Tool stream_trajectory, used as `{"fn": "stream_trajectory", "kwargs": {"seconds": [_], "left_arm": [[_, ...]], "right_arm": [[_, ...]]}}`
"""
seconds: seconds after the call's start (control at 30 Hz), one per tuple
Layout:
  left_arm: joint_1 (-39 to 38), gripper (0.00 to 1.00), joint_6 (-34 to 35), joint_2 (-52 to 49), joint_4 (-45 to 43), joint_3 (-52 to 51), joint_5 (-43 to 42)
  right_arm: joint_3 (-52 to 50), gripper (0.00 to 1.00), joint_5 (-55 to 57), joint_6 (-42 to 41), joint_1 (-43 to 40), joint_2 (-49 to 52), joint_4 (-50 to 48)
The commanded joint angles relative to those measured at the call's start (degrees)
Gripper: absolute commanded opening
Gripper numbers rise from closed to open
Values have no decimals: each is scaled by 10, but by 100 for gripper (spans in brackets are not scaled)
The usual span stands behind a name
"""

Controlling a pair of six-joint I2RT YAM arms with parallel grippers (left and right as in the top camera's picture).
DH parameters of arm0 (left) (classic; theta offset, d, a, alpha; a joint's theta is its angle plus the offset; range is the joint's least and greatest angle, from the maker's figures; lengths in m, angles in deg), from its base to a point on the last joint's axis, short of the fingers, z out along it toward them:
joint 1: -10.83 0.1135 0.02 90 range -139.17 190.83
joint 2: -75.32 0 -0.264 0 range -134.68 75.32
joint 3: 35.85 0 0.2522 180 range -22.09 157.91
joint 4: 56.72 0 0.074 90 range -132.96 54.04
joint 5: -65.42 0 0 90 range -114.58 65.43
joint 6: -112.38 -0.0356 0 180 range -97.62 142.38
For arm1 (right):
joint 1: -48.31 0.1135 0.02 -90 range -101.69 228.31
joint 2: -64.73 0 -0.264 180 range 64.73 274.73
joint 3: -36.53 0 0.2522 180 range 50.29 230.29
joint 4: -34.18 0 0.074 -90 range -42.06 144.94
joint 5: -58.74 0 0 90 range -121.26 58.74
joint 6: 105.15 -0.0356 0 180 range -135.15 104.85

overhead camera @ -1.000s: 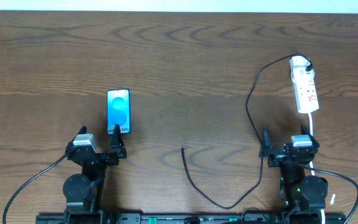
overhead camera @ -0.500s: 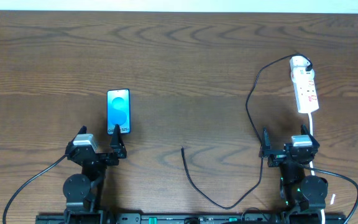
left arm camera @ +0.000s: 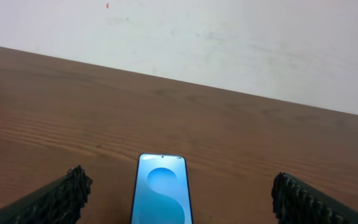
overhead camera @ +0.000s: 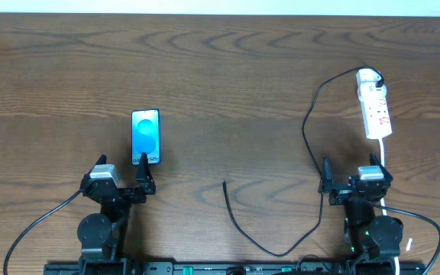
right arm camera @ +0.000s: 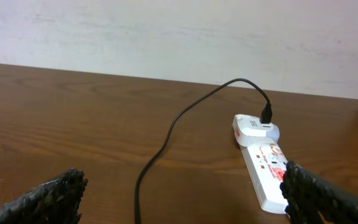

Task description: Plug charger to phone and switch on socket

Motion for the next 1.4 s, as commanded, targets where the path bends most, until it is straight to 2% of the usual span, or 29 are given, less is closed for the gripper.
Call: {"fn": "stream_trajectory", "kwargs": {"seconds": [0.0,0.63,0.8,1.07,1.37], "left_arm": [[3,96,2,4,22,-8,-10],[3,96,1,2,32,8,-10],[3,96,-31,-19,58,35,-10],[3,96,-56,-112,79,107,-9],[3,96,-56,-277,90,218,-10]], "right_arm": [[-1,99,-1,7,5,-4,3],[-1,99,-1,7,5,-4,3],[-1,99,-1,7,5,-4,3],[-1,99,-1,7,5,-4,3],[-1,99,-1,7,5,-4,3]]}}
